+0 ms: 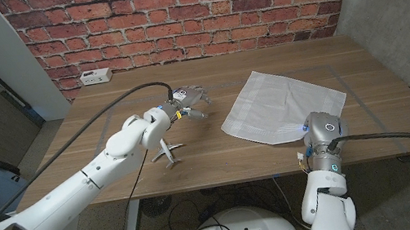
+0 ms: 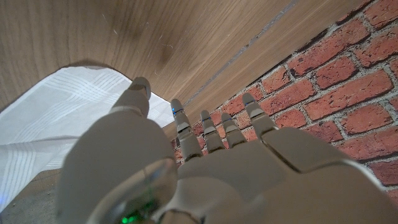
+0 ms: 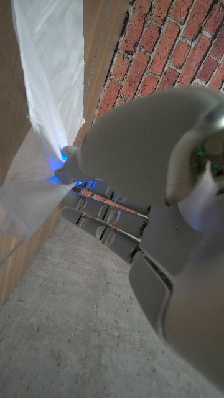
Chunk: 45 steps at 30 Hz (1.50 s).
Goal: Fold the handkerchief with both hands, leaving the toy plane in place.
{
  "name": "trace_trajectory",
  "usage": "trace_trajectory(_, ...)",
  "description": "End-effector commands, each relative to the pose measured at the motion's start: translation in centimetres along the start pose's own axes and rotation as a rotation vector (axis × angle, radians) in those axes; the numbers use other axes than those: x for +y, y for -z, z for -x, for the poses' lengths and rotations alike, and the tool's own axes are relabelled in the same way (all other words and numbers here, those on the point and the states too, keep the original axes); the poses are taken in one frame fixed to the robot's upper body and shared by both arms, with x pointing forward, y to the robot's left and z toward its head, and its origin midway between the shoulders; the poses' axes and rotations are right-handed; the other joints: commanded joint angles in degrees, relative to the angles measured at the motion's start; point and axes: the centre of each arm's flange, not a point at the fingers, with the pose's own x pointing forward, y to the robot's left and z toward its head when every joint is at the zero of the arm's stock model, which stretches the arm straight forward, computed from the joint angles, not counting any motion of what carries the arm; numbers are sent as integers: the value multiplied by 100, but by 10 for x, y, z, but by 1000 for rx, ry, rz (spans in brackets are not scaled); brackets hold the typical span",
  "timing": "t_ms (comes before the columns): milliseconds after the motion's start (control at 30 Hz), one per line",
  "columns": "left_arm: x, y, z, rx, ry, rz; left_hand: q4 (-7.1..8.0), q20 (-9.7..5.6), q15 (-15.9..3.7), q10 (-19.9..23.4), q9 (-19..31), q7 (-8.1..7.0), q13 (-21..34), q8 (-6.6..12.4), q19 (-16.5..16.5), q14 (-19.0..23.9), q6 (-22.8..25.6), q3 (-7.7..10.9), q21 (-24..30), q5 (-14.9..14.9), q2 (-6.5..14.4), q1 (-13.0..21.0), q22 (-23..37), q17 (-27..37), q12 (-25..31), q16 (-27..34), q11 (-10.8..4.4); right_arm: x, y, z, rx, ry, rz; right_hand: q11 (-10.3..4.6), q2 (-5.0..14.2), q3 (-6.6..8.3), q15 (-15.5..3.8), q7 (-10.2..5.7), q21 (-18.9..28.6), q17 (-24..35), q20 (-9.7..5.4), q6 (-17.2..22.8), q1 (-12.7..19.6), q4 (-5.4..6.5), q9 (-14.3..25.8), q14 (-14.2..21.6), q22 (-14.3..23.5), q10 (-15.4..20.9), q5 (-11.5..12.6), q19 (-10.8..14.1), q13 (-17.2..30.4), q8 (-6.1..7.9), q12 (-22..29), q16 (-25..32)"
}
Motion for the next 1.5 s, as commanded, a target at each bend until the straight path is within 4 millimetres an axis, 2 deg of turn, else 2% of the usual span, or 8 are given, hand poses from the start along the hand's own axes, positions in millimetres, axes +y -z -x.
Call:
trace_trajectory(33,-5,-5,-8,-36,19,-2,-18,5,32,-114,20,-48,19,-107,-39,-47,-295,-79,-5,12,-15,-27,11,17,-32,6,-14,-8,-4,-6,-30,68,-9,-9,-2,-10,-667,1,43,34,-54,75,-60,27,4,72,13,74,40,-42,13,12,8,-23)
trace_trajectory(233,-5,-13,-15,-80,24,-12,-45,42,71,-197,16,-186,21,-125,-72,-92,-505,-155,-20,37,-76,-24,9,16,-47,-3,32,-9,-4,-10,-27,66,-13,13,11,-20,-665,14,68,65,-26,76,-80,8,-7,100,4,96,60,-65,8,-16,5,-49)
trace_trajectory(367,-4,-17,-19,-107,46,-4,-69,67,102,-215,16,-228,22,-84,-92,-111,-472,-179,-28,56,-103,6,7,16,-46,-5,49,-7,-3,-12,-24,65,-11,-1,19,-28,-660,16,85,87,-27,75,-97,-1,-11,118,-1,92,69,-75,16,-33,3,-61)
trace_trajectory(567,-3,-21,-23,-127,70,-2,-102,84,136,-243,16,-235,22,-7,-107,-146,-317,-210,-34,89,-128,65,6,17,-43,-9,57,-6,-1,-13,-21,64,-13,38,25,-29,-665,15,107,107,-23,79,-97,-24,-15,124,-7,109,79,-77,11,-50,-1,-84)
trace_trajectory(767,-3,-27,-24,-150,90,-13,-156,150,216,-301,16,-254,23,42,-128,-192,-188,-227,-41,135,-139,190,6,17,-50,-13,128,-6,0,-14,-23,70,-20,28,30,-36,-659,35,124,132,-20,87,-111,-39,-19,136,-13,110,87,-99,13,-66,-8,-103)
trace_trajectory(933,-1,-31,-24,-163,91,-20,-197,153,219,-316,20,-243,22,117,-130,-216,50,-245,-41,185,-137,331,4,16,-37,-8,120,-5,1,-15,-24,69,-28,21,40,-42,-654,35,140,149,-19,93,-130,-40,-21,143,-18,115,90,-99,21,-76,-6,-115)
trace_trajectory(1100,-4,-34,-24,-179,94,-18,-223,152,229,-316,17,-265,21,109,-123,-216,96,-264,-36,219,-147,438,3,15,-27,0,137,-5,3,-16,-16,74,-40,64,54,-39,-662,45,155,161,-15,84,-133,-52,-22,151,-23,119,96,-104,25,-92,-8,-136)
trace_trajectory(1500,-6,-42,-16,-203,93,-22,-262,92,120,-299,22,-247,20,159,-74,-242,351,-295,-18,284,-143,711,1,10,-4,-1,129,-5,5,-12,-11,89,-51,79,66,-37,-661,74,201,199,-12,93,-150,-95,-21,165,-39,131,104,-131,47,-124,-10,-200)
